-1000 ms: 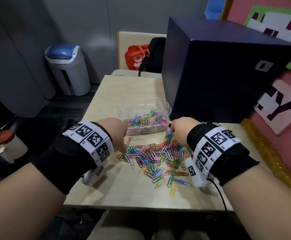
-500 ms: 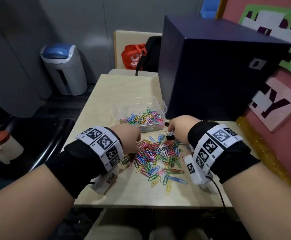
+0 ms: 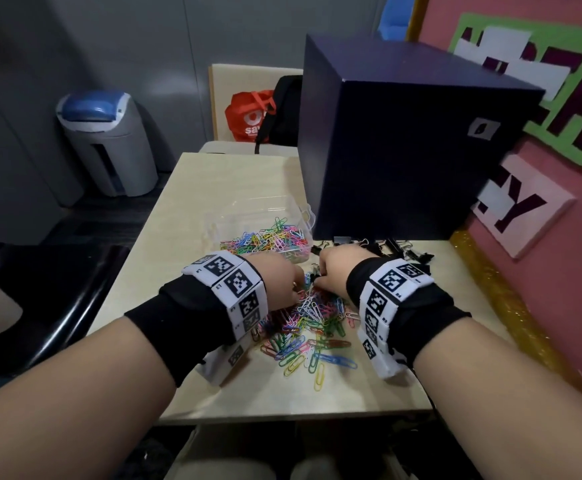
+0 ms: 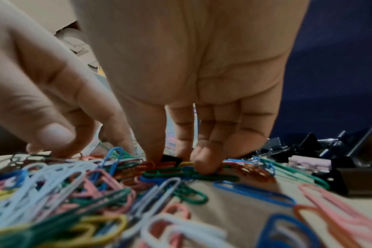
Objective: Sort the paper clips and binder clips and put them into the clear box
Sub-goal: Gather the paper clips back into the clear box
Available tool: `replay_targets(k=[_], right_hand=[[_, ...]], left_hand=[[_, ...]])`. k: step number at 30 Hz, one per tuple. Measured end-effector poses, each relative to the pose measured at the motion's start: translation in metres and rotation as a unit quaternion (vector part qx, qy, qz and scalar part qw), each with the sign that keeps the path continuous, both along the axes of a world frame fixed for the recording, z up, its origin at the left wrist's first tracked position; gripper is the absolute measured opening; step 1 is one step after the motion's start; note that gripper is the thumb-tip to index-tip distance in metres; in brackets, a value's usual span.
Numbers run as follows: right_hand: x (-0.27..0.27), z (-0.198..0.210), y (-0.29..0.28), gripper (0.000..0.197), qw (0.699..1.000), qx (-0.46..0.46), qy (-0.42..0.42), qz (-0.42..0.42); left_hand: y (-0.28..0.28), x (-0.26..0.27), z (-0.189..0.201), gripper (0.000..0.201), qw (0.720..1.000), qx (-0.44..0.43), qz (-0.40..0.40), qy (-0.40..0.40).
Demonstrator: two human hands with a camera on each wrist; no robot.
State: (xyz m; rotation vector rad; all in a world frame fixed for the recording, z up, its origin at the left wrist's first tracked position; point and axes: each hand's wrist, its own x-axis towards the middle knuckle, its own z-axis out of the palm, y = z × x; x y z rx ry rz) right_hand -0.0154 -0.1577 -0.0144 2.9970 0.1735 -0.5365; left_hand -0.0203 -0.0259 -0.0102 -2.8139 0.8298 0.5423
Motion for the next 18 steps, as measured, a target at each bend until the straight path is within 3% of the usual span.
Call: replay_targets(k=[3, 9, 13, 15, 18], right_hand=[[0.004, -0.001, 0.001, 0.025, 1.000, -0.009, 0.007, -0.012], [0.005, 0.007, -0.018, 0.046, 0.998, 0.018, -0.031, -0.056], [0.005, 0.018, -0.039, 0.036, 0.983, 0.038, -0.058, -0.169], [0.004, 0.020, -0.046, 0.025, 0.981, 0.034, -0.043, -0.187], [0.003, 0.019, -0.046, 0.025, 0.982, 0.017, -0.017, -0.187]], left_hand=[[-0.004, 0.006, 0.001, 0.037, 1.000, -0.014, 0.005, -0.018], [-0.021, 0.019, -0.007, 0.036, 0.998, -0.054, 0.017, -0.041], [-0.038, 0.018, -0.015, 0.027, 0.998, -0.043, -0.042, -0.036], [-0.042, 0.017, -0.018, 0.028, 0.996, -0.011, -0.080, -0.033], [-0.039, 0.017, -0.020, 0.031, 0.993, -0.011, -0.112, -0.028]])
